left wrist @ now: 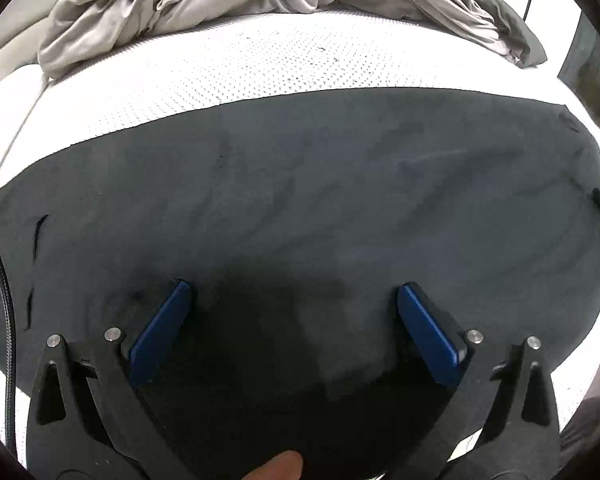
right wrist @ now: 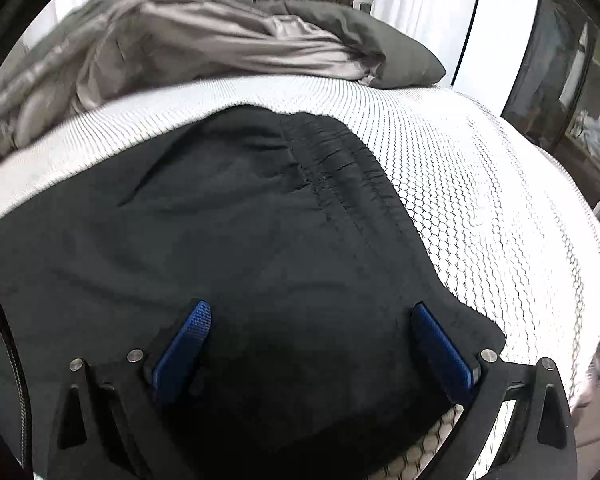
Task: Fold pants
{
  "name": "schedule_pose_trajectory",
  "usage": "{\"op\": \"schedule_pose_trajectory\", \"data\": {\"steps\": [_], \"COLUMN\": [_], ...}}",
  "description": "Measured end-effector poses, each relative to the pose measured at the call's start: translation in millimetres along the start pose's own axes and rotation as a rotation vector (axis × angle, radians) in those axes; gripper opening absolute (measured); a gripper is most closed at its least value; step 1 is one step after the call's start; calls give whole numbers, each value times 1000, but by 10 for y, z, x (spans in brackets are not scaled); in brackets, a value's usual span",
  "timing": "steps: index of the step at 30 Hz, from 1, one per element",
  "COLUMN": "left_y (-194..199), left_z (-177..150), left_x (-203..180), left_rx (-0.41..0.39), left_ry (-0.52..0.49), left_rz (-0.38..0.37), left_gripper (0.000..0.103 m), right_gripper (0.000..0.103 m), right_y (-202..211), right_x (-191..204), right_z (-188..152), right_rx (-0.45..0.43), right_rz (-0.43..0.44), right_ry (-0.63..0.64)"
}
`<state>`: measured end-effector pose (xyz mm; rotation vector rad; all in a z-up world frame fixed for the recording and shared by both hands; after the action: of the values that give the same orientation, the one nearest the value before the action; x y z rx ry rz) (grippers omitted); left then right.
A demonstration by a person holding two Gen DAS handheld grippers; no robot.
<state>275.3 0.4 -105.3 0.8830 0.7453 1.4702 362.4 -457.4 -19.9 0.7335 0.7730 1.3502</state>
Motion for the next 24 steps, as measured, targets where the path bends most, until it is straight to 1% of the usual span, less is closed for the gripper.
{"op": "schedule_pose_trajectory", "data": {"steps": [1, 3, 4, 6, 7, 8, 9, 10, 11, 12, 14, 16, 17, 18, 19, 20, 21, 22, 23, 24], "left_y": [11, 17, 26, 84, 56, 77, 129, 173, 257, 293, 298, 243, 195, 134, 48, -43, -171, -278, -354, -372], "left_z": [-6, -33, -41, -104, -49, -3, 83, 156, 269, 343, 448, 525, 560, 589, 612, 600, 594, 571, 513, 491], "left_x": [-27, -32, -49, -47, -53, -60, -91, -111, -225, -324, -539, -705, -768, -819, -843, -849, -806, -758, -694, -624], "left_rx": [-2, -4, -3, 0, 1, -7, -40, -70, -107, -118, -118, -109, -103, -97, -88, -70, -43, -19, 0, 1], "left_ry": [-11, -22, -21, -14, -9, -4, 7, 17, 25, 17, -15, -39, -41, -39, -42, -57, -76, -87, -84, -60], "left_rz": [13, 20, 19, 21, 19, 9, -16, -40, -76, -97, -118, -123, -122, -119, -104, -77, -47, -23, -15, -48], "left_gripper": [103, 103, 103, 103, 102, 102, 102, 102, 102, 102, 102, 102, 102, 102, 102, 102, 102, 103, 103, 103], "right_gripper": [102, 102, 102, 102, 102, 102, 102, 102, 102, 102, 102, 102, 102, 102, 102, 102, 102, 102, 102, 102], "right_y": [-3, 98, 72, 14, -100, -125, -131, -48, 12, 132, 133, 65, 11, -91, -192, -309, -387, -436, -463, -440], "right_x": [-58, 37, 67, 296, 221, 277, 395, 580, 760, 826, 1288, 1577, 1683, 1756, 1745, 1697, 1608, 1449, 1250, 970], "right_z": [37, -9, 25, 40, 153, 140, 151, 79, 48, -62, -75, -102, -113, -101, -88, -68, -60, -25, 16, 83], "right_rx": [-13, -37, -47, -40, -33, -26, -23, -12, -1, 1, 24, 68, 85, 101, 107, 112, 121, 135, 135, 116], "right_rz": [8, 22, 36, 58, 59, 62, 75, 107, 143, 167, 247, 315, 321, 301, 262, 219, 197, 207, 176, 98], "right_ry": [12, 36, 53, 100, 114, 129, 140, 156, 179, 202, 265, 298, 325, 366, 400, 426, 426, 387, 352, 322]}}
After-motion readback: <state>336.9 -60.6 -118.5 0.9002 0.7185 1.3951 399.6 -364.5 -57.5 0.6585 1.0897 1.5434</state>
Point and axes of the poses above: each gripper's, at about its wrist camera, not at the fingertips, and y roughly against the way its jaws point, x to its left, z to its top, the point moved 9 cm from there along -y, roughly the way its jaws point, and after that the axes turned 7 degrees about z, right-handed, at the moved point
